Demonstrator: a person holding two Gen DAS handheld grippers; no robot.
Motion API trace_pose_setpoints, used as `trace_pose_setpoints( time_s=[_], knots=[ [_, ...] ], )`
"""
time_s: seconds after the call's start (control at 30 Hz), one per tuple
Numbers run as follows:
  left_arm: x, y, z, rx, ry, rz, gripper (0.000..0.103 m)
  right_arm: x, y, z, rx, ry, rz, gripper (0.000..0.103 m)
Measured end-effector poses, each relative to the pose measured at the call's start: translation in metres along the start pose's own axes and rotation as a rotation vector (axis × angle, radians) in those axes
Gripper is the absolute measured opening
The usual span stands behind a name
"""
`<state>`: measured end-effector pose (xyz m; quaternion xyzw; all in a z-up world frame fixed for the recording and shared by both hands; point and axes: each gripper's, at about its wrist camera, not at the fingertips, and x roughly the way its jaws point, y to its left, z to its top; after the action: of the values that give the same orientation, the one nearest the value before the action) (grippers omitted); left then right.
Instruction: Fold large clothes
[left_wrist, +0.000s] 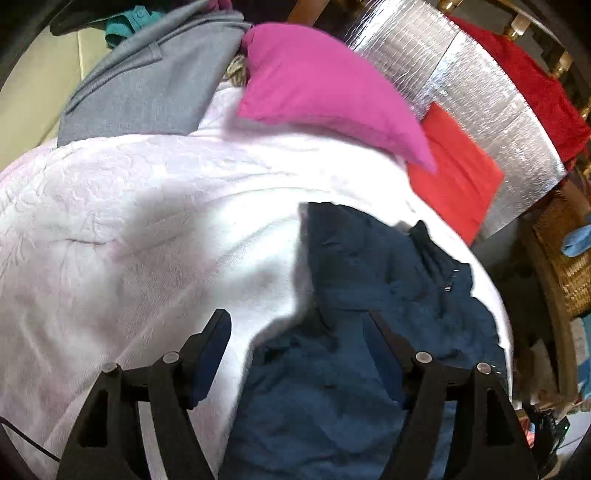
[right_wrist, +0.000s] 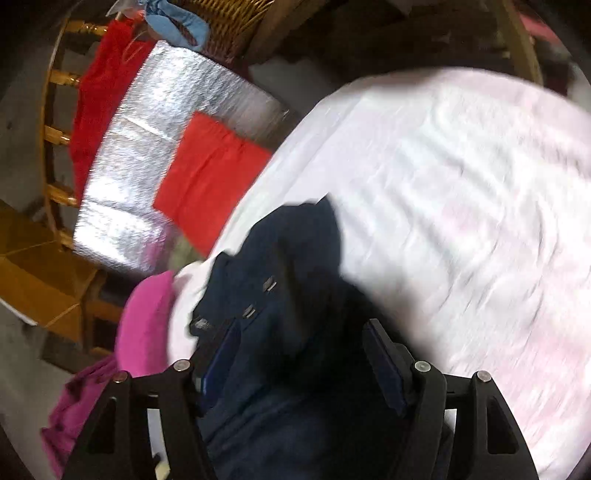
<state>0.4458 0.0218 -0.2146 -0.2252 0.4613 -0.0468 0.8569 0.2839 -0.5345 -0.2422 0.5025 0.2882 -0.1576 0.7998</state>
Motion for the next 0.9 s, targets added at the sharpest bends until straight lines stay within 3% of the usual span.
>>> trace_pose_setpoints(
  time_s=[0.13, 0.3, 0.37, 0.4, 0.5, 0.57, 0.6, 0.7, 0.77, 0.8, 0.9],
  knots=[
    [0.036, -0.014, -0.001, 0.003, 0.082, -0.022, 0.074, 0.025, -0.003, 0.010, -0.025, 0.034, -0.054, 0.071],
    [0.061, -0.034, -0.009, 0.104, 0.134, 0.024, 0.074, 0.056, -0.001, 0.008, -0.035, 0.130, -0.029, 0.072],
    [0.059, -0.032, -0.013, 0.117, 0.132, 0.040, 0.074, 0.056, 0.013, 0.005, -0.123, 0.119, -0.049, 0.046],
    [0.060, -0.031, -0.013, 0.118, 0.134, 0.049, 0.074, 0.051, 0.022, 0.003, -0.179, 0.087, -0.063, 0.039],
    [0.066, -0.030, -0.014, 0.125, 0.143, 0.081, 0.076, 0.047, 0.038, -0.004, -0.291, 0.020, -0.093, 0.036],
    [0.070, -0.033, -0.017, 0.155, 0.146, 0.103, 0.077, 0.059, 0.033, -0.005, -0.300, 0.059, -0.136, 0.036],
    [0.069, -0.034, -0.017, 0.165, 0.142, 0.110, 0.077, 0.068, 0.026, -0.008, -0.304, 0.099, -0.156, 0.036],
    [0.060, -0.033, -0.016, 0.157, 0.138, 0.100, 0.076, 0.055, 0.024, -0.009, -0.288, 0.087, -0.137, 0.044],
    [0.048, -0.029, -0.016, 0.157, 0.121, 0.106, 0.076, 0.038, 0.020, -0.007, -0.245, 0.091, -0.082, 0.068],
    [0.039, -0.028, -0.016, 0.166, 0.097, 0.114, 0.076, 0.026, 0.018, -0.007, -0.232, 0.073, -0.060, 0.073],
    [0.009, -0.029, -0.017, 0.205, 0.019, 0.120, 0.076, -0.011, 0.007, -0.009, -0.248, 0.050, -0.021, 0.075]
  ],
)
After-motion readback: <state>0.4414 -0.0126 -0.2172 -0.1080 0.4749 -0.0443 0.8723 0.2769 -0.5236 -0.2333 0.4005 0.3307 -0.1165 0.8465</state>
